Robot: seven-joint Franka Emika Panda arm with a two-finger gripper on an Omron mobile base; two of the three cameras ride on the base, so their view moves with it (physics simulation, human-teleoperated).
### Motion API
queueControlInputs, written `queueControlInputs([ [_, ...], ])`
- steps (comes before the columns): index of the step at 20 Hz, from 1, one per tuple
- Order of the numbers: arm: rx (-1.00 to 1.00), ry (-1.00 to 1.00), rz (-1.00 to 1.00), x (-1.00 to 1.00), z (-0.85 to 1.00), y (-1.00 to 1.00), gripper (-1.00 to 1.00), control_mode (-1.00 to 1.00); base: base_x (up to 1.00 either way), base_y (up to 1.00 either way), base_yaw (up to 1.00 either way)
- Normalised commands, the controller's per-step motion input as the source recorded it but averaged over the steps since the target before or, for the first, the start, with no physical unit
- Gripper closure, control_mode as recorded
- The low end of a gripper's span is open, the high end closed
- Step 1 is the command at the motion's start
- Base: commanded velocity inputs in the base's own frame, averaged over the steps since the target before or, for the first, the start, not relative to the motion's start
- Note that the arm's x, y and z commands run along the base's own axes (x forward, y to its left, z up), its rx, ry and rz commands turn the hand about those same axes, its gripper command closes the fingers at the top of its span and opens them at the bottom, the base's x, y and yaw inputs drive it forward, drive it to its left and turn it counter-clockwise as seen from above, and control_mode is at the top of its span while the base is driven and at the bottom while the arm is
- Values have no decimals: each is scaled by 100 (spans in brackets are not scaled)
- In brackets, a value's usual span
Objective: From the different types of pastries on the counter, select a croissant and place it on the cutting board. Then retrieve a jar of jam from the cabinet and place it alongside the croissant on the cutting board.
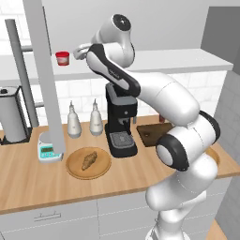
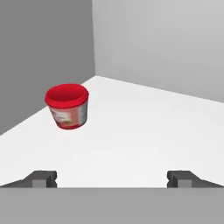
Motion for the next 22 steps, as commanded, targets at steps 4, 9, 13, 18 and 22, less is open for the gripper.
queueControlInputs([
  [4,0,-9,0,8,0,3,-100,-100,0,0,0],
  [9,12,-2,0,0,8,22,-100,-100,0,0,0],
  [13,7,-1,0,0,11,8,-100,-100,0,0,0],
  [18,0,10,1,0,0,23,-100,-100,0,0,0],
  [22,0,10,5,0,1,35,-100,-100,0,0,0],
])
